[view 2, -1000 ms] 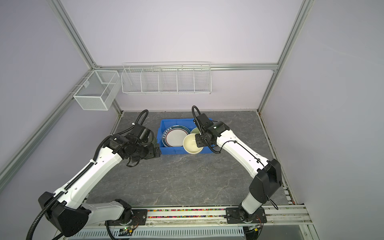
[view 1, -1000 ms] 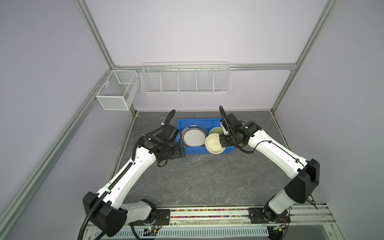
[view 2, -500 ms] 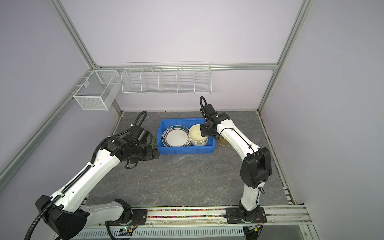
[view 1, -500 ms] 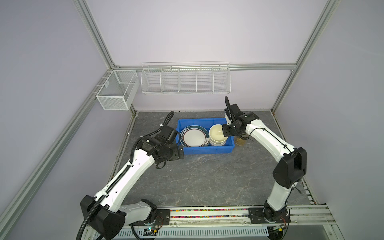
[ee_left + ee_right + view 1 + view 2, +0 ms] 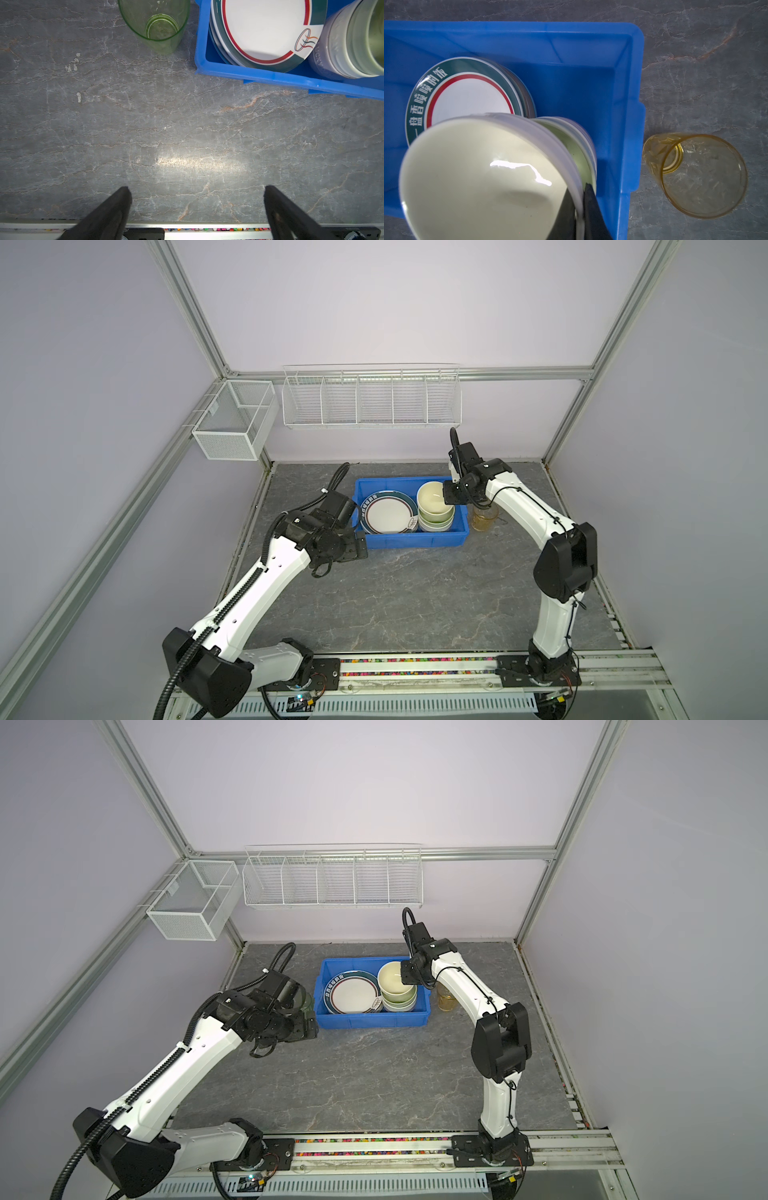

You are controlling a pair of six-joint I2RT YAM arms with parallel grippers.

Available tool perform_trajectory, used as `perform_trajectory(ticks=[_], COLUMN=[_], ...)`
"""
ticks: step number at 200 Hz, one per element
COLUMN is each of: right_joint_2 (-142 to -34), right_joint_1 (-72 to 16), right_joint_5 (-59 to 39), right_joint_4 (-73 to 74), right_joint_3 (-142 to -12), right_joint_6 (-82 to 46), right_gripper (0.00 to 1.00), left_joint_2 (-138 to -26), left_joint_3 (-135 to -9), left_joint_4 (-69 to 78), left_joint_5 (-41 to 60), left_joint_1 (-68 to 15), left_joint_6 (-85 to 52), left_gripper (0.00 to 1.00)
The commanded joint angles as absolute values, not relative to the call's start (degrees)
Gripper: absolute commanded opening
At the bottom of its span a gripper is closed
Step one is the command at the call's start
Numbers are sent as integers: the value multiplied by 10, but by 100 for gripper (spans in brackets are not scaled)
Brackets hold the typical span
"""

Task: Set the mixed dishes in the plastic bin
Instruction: 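Lower the cream bowl onto the bowl stack in the bin with the right gripper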

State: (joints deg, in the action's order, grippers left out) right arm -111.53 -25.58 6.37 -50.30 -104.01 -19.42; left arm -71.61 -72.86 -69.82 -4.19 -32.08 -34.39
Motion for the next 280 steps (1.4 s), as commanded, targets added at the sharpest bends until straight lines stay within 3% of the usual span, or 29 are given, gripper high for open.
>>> perform_trajectory(ticks=[1,215,256,280], right_joint_2=[-1117,-1105,-1116,-1112], right_joint_1=[-251,-247,-248,-248], right_joint_5=[58,63,56,51], right_joint_4=[-488,-543,-542,-529], right_joint_3=[-1058,-1040,-1043,-1040], right_joint_6=[-187,-154,-153,-156], right_gripper=[6,7,15,28], left_joint_2=[-719,-726,-719,-714], left_joint_3=[-744,-713,-711,-709], left_joint_4=[-720,-691,-692,-695], left_joint_5=[-54,-15,-17,-21], left_joint_1=[-318,-318,-318,-318], left_joint_6=[-339,-354,-355,-356], left_gripper=[99,99,99,99])
